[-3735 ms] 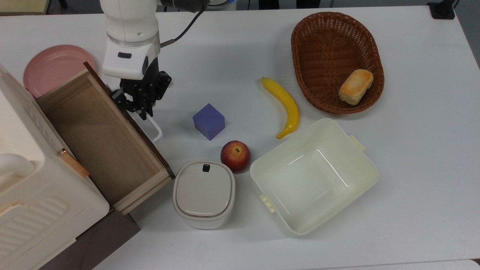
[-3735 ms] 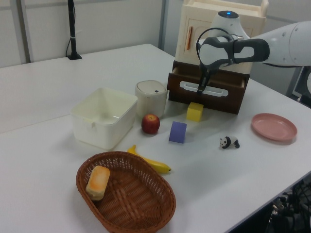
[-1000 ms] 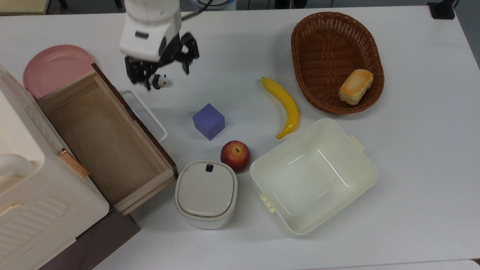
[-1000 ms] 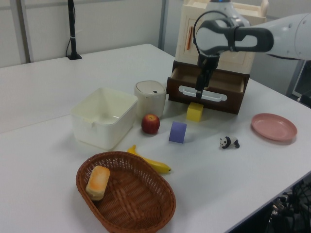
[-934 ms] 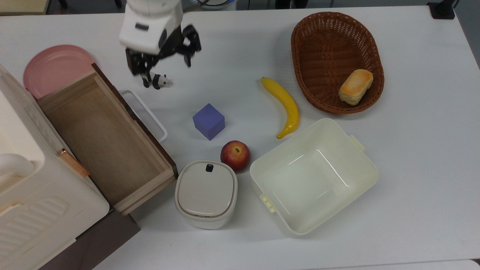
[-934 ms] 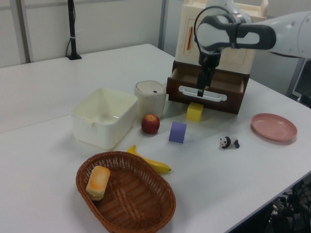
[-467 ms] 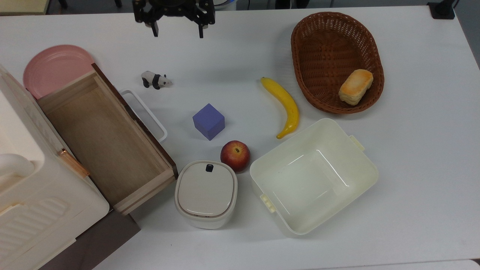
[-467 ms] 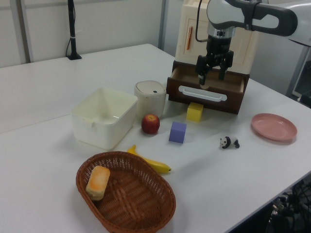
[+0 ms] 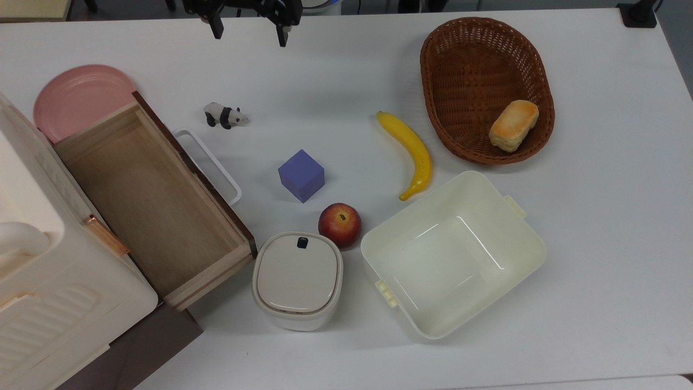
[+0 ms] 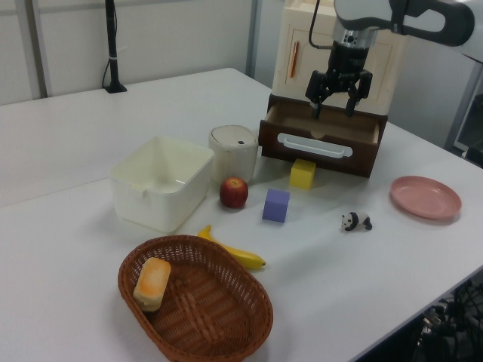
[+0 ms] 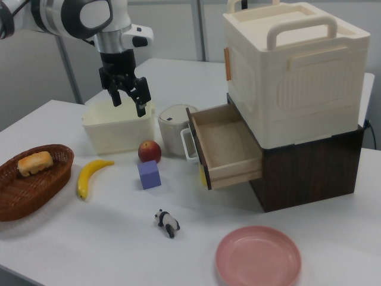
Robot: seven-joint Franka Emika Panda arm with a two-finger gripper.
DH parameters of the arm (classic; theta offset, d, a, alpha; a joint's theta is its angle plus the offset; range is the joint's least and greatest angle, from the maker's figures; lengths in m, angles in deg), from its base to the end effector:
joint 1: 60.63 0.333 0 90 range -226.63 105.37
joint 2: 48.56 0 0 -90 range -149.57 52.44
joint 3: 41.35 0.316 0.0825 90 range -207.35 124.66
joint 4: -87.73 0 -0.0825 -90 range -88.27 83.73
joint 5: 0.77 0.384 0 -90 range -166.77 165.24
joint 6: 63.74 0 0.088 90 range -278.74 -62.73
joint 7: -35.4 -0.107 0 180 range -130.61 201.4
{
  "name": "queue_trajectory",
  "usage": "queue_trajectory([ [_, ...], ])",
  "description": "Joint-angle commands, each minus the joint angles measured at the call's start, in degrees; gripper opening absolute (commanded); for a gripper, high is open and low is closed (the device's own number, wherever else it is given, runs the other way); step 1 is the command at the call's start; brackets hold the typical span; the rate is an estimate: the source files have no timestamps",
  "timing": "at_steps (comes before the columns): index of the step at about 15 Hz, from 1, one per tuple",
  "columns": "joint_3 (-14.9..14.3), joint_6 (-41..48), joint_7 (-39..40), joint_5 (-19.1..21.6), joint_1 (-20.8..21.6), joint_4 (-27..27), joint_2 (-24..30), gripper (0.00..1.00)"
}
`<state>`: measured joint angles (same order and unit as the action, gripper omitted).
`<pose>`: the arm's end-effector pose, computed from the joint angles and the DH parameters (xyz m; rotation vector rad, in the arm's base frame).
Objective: Slide the drawer open
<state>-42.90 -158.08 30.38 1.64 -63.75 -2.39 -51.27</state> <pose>0.5742 -0.0423 0.6036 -3.0891 0.2659 -0.0407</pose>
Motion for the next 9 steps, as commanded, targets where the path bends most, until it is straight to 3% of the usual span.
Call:
queue_trajectory([
  [1, -2.75, 1.36, -1.14, 1.2, 2.95, -0.85, 1.56, 1.0],
  [3, -3.9, 1.36, -0.87, 1.2, 4.52, -0.94, 1.39, 1.0],
  [9, -3.81, 1.18, -0.35, 1.28, 4.62, -0.94, 1.12, 1.0],
])
